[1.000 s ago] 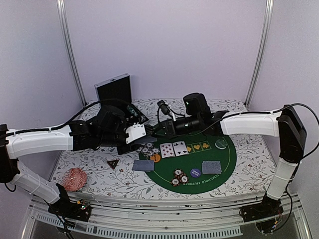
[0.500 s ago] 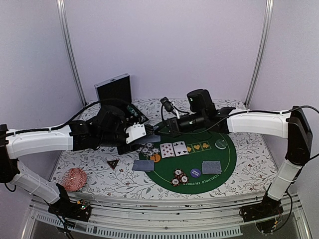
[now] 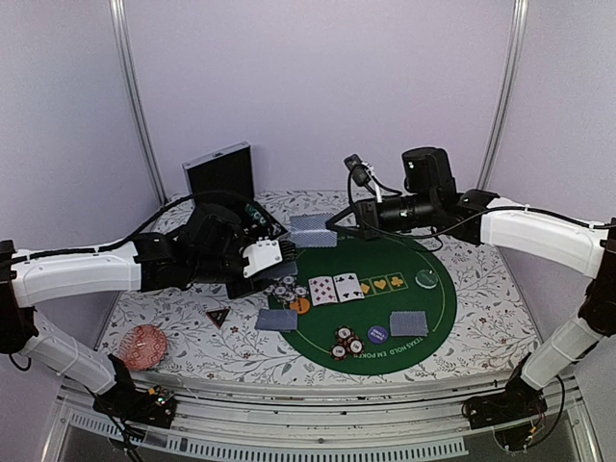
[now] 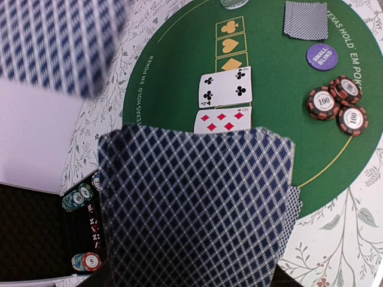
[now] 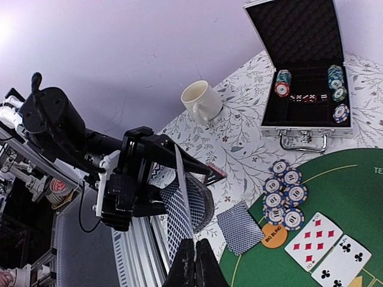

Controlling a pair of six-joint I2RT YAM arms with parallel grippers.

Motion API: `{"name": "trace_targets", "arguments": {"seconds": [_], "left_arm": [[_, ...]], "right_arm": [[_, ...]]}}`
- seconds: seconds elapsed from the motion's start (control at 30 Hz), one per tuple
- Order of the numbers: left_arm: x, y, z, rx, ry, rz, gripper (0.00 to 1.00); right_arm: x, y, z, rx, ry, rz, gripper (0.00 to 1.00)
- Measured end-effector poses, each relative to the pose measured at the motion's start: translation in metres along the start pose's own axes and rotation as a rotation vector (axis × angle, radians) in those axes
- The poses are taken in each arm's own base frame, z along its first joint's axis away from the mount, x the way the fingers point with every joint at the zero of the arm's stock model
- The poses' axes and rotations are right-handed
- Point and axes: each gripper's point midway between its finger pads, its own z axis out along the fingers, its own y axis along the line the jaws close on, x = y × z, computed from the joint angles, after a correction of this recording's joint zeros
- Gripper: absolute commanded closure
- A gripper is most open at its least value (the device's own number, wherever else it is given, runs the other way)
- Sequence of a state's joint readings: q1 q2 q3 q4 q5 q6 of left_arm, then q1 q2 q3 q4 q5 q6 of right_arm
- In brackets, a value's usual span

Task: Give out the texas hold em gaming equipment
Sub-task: Flop the poker card in the community card area.

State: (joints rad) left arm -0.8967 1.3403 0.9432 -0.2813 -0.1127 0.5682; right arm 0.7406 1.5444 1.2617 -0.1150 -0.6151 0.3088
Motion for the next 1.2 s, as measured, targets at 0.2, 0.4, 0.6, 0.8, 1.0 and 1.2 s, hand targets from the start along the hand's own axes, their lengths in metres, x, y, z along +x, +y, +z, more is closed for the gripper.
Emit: {"name": "trace_targets", "arguments": {"seconds": [0.2, 0.4, 0.6, 0.8, 1.0, 1.2], "left_arm": [[0.000, 0.000, 0.000, 0.000, 0.000, 0.000, 0.48], [0.000, 0.000, 0.000, 0.000, 0.000, 0.000, 0.48], [0.000, 0.000, 0.000, -0.001, 0.000, 0.000, 0.48], [0.000, 0.000, 0.000, -0.001, 0.000, 0.000, 0.48], [0.000, 0.000, 0.000, 0.000, 0.000, 0.000, 0.48], [0.000, 0.000, 0.000, -0.001, 0.000, 0.000, 0.48]], "right_arm": [[-0.013, -0.038, -0.037, 0.201, -0.057, -0.018, 0.98], [0.004, -0.117, -0.068, 0.641, -0.002, -0.156, 0.97], [0.044, -0.203, -0.075, 0.991, 0.246, -0.404, 0.98], [0.074, -0.250, -0.075, 1.120, 0.466, -0.714, 0.97], [0.120, -0.259, -0.059, 1.011, 0.658, -0.923, 0.97], [0.147, -0.248, -0.041, 0.838, 0.707, -0.979, 0.98]]}}
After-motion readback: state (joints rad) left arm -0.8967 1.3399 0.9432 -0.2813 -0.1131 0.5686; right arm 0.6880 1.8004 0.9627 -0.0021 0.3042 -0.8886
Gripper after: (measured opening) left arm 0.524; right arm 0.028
